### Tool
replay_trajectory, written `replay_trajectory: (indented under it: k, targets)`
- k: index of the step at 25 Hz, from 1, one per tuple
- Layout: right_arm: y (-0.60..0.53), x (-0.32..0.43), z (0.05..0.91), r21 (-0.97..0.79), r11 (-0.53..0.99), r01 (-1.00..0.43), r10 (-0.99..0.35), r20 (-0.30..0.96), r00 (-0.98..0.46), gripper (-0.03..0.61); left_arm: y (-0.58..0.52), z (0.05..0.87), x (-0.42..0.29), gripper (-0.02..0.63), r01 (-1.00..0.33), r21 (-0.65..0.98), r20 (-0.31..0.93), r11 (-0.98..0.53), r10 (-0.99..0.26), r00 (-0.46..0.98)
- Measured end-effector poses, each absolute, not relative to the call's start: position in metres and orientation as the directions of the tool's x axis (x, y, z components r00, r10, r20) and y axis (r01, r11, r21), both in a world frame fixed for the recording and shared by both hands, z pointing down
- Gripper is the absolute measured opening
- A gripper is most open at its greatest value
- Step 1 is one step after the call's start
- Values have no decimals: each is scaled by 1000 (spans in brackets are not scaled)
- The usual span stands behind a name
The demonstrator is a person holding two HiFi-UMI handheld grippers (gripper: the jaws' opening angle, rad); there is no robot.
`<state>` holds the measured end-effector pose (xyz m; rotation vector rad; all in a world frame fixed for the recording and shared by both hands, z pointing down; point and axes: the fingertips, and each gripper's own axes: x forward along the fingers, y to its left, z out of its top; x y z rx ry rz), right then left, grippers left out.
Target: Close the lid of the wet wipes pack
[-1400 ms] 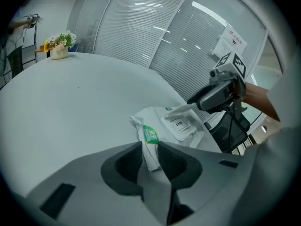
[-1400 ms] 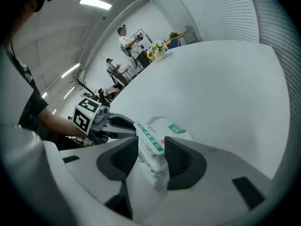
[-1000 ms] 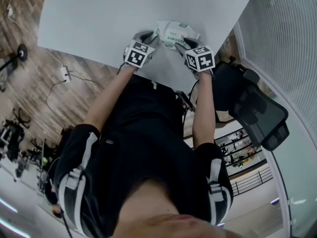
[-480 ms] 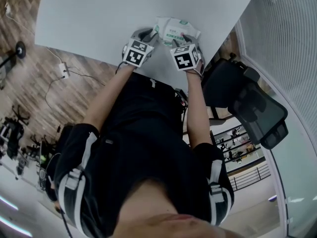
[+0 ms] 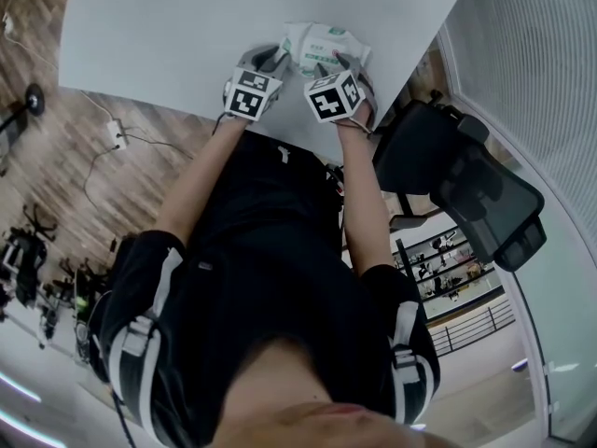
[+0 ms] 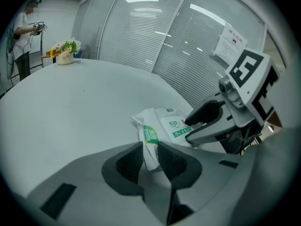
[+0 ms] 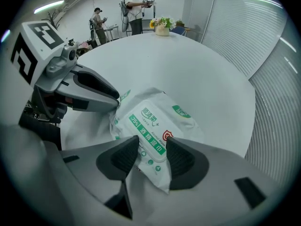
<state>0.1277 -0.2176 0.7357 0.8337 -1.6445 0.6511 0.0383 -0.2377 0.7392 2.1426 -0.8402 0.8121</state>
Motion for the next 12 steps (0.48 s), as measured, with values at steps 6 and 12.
replay_trajectory:
  k: [6,12]
  targets:
    - [-217,132,726,-25,574,-818,-208,962,-175,197,-236,739,39,107,-755,368,739,-542,-323,592]
    - [-212,127,720,-18,577,-817,-223,958,-179,198,-235,737,38,107,-761,361,741,-540,-330,585]
